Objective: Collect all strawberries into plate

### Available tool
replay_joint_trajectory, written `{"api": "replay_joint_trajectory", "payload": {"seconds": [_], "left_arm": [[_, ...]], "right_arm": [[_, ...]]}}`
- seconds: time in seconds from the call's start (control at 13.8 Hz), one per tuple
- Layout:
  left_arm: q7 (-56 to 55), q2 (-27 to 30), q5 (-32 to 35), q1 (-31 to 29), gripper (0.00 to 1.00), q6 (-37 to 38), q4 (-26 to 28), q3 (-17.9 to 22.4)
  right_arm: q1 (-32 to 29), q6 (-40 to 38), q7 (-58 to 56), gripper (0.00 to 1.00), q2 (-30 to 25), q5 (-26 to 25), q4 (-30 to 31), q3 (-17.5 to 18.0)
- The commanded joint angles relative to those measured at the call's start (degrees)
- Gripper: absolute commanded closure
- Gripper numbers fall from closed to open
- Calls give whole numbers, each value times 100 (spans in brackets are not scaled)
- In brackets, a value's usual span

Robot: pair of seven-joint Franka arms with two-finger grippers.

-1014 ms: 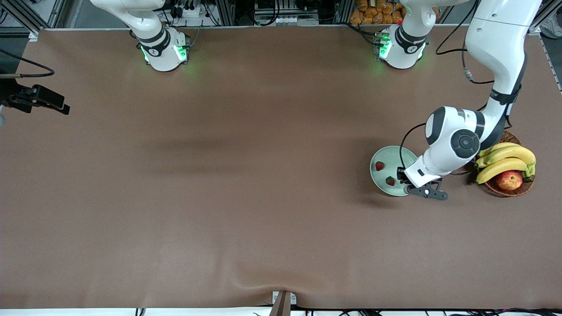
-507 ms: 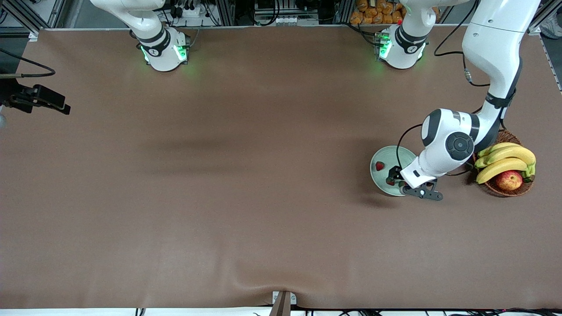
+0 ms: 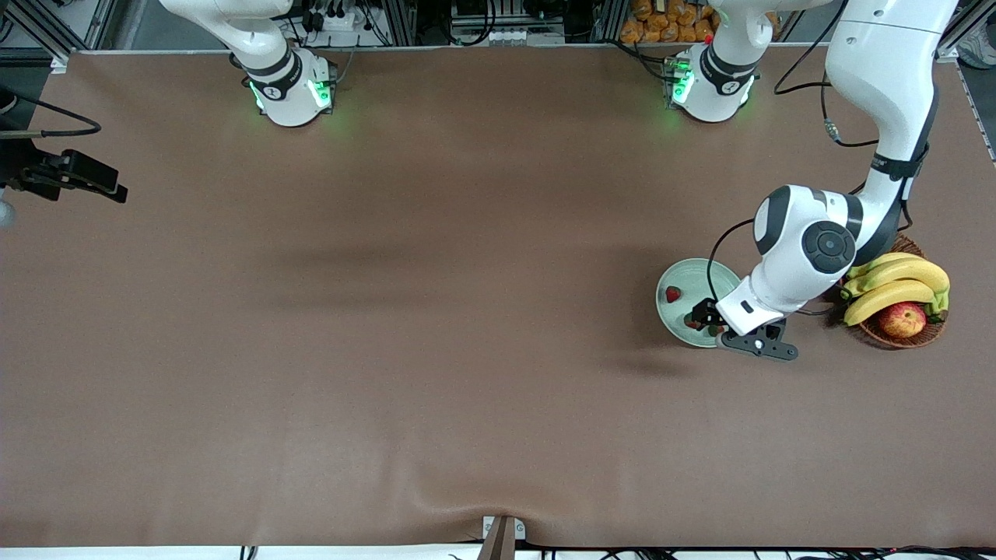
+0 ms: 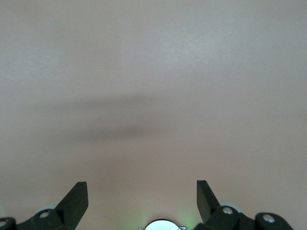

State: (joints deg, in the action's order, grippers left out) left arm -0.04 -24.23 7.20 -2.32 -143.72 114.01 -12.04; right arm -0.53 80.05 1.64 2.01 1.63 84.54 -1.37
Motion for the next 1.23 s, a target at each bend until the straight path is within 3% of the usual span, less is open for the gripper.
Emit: {"api": "replay_joint_trajectory", "payload": {"seconds": [0.0, 0.36, 0.8, 1.16], "left_arm": [[-22, 155, 71, -14, 0, 71, -106, 0], [48, 163, 54, 3, 0, 1441, -1231, 0], [766, 1129, -17, -365, 0, 2452, -1294, 0], [691, 2034, -395, -507, 0, 3392, -1293, 70]], "right_arm": [[18, -86, 91, 0, 72, -102, -165, 22], [18, -86, 91, 0, 81, -111, -165, 22], [9, -77, 91, 0, 72, -111, -165, 22], [9, -77, 91, 0, 72, -111, -165, 22]]}}
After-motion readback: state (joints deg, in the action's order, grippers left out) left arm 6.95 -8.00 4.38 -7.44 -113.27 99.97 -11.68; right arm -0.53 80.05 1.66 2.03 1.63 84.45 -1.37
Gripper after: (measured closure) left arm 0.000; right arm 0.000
